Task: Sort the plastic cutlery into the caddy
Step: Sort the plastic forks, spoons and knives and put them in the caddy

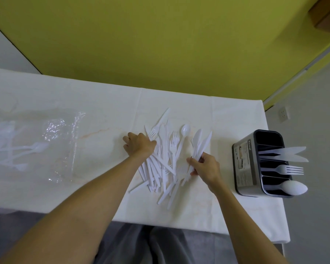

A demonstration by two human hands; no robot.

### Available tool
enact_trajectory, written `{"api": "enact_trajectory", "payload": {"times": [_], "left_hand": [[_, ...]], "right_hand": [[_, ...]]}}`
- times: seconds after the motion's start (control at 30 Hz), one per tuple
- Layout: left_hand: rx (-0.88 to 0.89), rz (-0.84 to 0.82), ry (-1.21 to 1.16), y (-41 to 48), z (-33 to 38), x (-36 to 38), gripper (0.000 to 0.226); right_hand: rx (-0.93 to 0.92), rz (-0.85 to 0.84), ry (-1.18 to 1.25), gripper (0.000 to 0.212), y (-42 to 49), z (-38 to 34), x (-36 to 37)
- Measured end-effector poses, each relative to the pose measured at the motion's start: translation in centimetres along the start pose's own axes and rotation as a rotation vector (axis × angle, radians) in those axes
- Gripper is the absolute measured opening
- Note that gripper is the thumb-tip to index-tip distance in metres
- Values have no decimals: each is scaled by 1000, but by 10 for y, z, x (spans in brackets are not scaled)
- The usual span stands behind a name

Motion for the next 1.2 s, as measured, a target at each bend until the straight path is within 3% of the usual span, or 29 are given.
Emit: {"api": "enact_trajectory", "payload": {"times": [0.2,0.43,0.53,0.8,0.93,1.07,1.2], "left_hand": [[-14,-39,-87,-5,7,4,27],[20,165,-544,-22,9,-20,14],[7,101,-659,-27,13,-17,14],[92,-36,-385,-28,36,15,32],[106,-80,-265,-26,44,19,25],[54,-120,-294,-23,43,19,23],[-9,-164,-439,-26,38,9,40]], "right_hand": [[-1,5,-33,10,5,5,0],[8,8,-26,18,6,6,2],[12,12,-18,16,6,5,1],[7,5,16,5,4,2,1],[1,12,6,3,4,3,0],[0,9,-12,11,3,6,1],[-12,11,-18,16,2,3,-1]]}}
Point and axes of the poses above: each hand's wrist, its own y-axis towards the middle knuckle, its own x-axis out of the palm, z = x × y, the point moved 7 cm from there along y, towards the middle knuckle, and after that the axes turned 11 degrees about z, right-handed, at the moved point
